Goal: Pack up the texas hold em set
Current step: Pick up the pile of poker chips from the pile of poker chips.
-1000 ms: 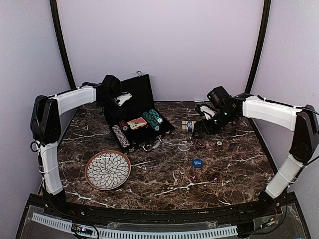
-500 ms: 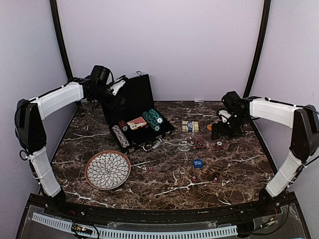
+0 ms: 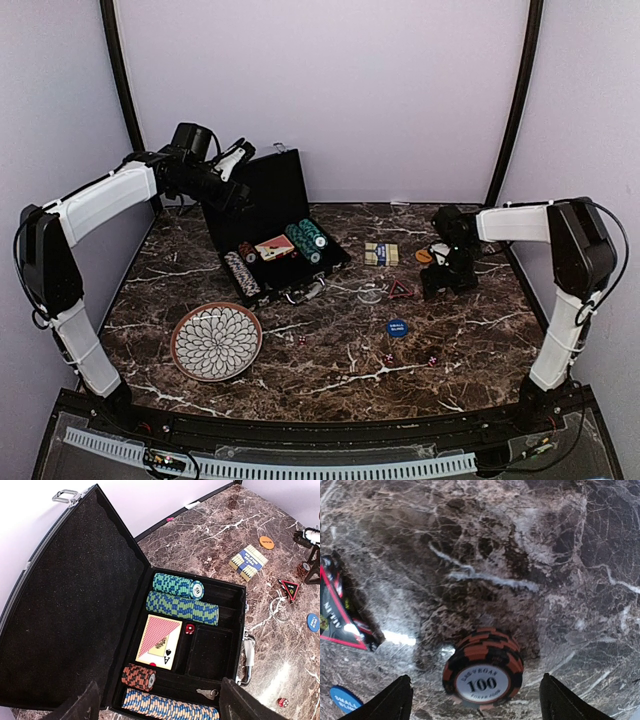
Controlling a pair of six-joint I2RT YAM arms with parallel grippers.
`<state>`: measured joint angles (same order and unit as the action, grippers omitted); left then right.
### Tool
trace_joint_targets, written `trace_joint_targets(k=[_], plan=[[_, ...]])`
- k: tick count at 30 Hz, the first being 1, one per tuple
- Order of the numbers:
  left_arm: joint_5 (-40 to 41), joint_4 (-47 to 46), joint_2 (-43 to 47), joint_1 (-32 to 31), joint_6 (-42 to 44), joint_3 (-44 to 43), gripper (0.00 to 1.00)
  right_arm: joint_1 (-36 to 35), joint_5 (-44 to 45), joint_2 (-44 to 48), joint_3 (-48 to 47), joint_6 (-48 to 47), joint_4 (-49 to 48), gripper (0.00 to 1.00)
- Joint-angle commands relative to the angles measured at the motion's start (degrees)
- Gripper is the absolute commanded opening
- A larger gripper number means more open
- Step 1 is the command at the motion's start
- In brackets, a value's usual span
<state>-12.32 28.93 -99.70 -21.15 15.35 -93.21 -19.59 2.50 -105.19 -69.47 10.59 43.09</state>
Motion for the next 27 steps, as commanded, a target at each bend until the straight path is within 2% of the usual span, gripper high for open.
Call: trace_joint_targets(k=[1,8,27], plan=[[-1.98,0.38,2.62,0.14,-0.93,0.84,0.85,1.29,-0.29,-1.7,-1.28,-1.1,-1.87,0.85],[-2.22,0.22,1.94,0.14,-0.95,1.09,0.85,2.1,-3.38,-2.73,-0.78,-1.93,-2.82,0.7],[-3.67,0.35,1.47,0.14,-2.03,1.01,0.86,2.13,-3.92,-2.82,-0.88,-2.5,-2.94,0.42]])
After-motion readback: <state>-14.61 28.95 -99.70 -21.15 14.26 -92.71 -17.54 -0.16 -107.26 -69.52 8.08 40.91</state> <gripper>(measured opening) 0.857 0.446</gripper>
